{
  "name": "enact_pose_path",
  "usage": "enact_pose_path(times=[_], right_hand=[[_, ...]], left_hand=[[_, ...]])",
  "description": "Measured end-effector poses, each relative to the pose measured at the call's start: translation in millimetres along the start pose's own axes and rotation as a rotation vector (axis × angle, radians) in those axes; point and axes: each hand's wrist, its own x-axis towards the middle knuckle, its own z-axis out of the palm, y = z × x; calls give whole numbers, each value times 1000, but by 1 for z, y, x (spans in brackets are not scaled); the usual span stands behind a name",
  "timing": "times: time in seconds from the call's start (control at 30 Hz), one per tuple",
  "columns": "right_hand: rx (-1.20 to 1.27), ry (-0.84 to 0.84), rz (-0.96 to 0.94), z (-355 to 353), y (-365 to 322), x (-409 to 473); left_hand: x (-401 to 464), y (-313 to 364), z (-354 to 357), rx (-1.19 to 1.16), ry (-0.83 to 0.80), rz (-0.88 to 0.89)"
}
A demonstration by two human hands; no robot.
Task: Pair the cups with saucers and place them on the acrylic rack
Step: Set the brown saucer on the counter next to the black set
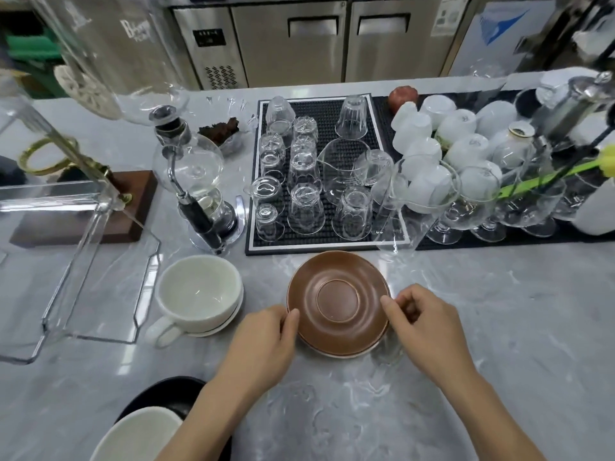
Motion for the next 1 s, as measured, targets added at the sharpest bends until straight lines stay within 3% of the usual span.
enact_pose_path(times=[0.37, 1.0], right_hand=[[-172, -54, -2, 7, 1, 12], [-3, 79, -56, -13, -13, -33]], left_hand=[[11, -1, 6, -31, -27, -54], [-38, 3, -3, -114, 125, 95]])
